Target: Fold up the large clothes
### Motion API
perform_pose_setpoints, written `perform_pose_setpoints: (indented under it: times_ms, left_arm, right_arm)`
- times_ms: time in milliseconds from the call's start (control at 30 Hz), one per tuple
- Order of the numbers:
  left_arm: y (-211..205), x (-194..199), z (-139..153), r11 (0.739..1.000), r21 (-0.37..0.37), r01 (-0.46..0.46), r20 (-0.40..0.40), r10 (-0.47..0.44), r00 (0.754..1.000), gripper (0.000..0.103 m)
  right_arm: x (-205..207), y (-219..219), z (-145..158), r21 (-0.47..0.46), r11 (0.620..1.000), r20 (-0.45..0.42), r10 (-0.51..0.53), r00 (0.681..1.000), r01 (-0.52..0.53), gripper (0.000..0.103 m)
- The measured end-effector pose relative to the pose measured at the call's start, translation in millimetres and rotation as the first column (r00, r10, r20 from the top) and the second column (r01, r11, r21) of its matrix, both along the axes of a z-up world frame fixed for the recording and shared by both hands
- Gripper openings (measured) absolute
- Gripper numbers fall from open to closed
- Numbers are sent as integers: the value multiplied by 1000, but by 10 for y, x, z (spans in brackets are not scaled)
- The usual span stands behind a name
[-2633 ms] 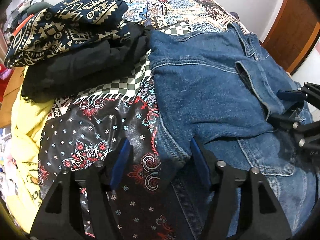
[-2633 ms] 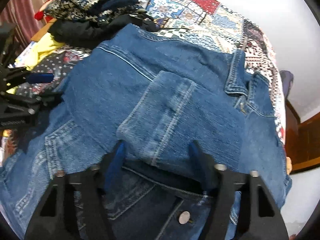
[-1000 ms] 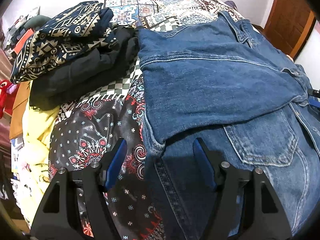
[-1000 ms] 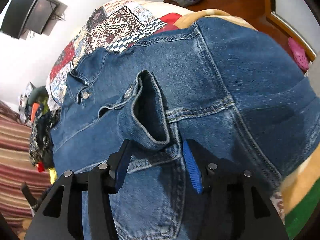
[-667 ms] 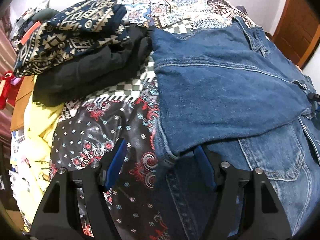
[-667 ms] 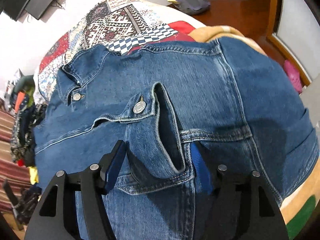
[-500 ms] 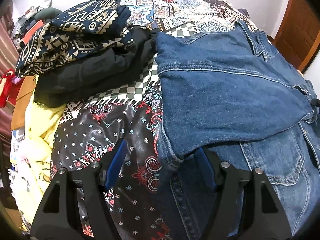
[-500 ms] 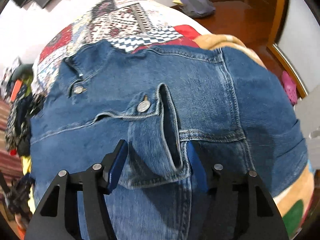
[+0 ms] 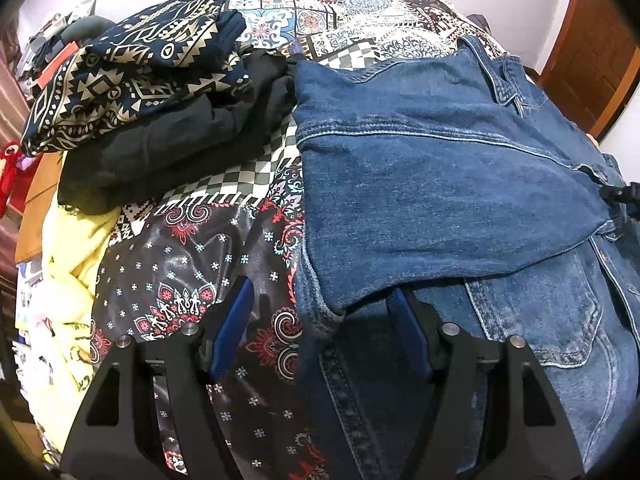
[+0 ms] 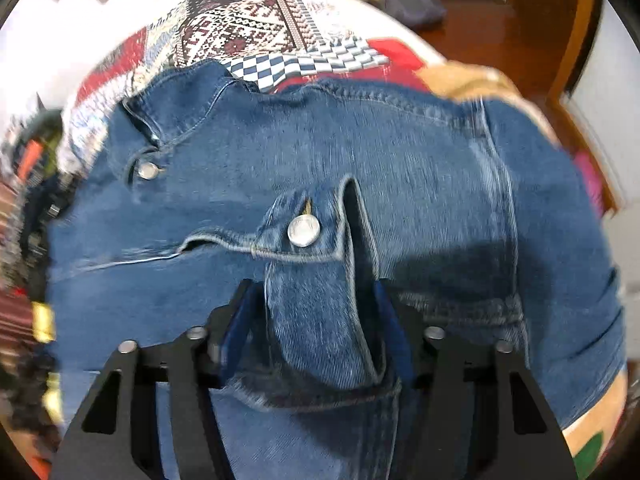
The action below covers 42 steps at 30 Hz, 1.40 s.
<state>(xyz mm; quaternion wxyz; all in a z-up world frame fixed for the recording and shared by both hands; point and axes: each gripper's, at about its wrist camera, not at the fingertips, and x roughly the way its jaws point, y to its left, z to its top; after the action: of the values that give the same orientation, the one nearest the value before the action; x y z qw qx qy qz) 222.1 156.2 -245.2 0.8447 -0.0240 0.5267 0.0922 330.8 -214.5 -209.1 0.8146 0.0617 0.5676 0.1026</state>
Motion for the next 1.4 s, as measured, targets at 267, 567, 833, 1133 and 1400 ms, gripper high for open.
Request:
perform_pose_setpoints:
  times_ms: [267, 567, 833, 1133, 1400]
  left_arm:
    - [47, 23, 173, 1000, 13, -24, 42, 24, 999, 68]
    - [-198, 12, 114, 998, 48, 51, 37, -53, 998, 68]
    - [25, -12, -40, 999, -34, -8, -6, 8, 1000, 72]
    - [-34, -245, 371, 998, 9, 64, 39, -64, 997, 72]
    - [-281, -102, 1158, 991, 57, 119, 247, -129, 960, 72]
  right_arm:
    - [-96, 109, 607, -65, 993, 162, 104, 981, -95, 17]
    - [-35, -120, 550, -97, 995, 149, 48, 988, -34, 18]
    - [-106, -146, 182, -133, 990, 70, 49, 996, -40, 34]
    - [-307, -369, 520, -180, 984, 116, 26, 993, -5, 45]
    - [-457, -854, 912, -59, 989, 205, -122, 971, 137, 46]
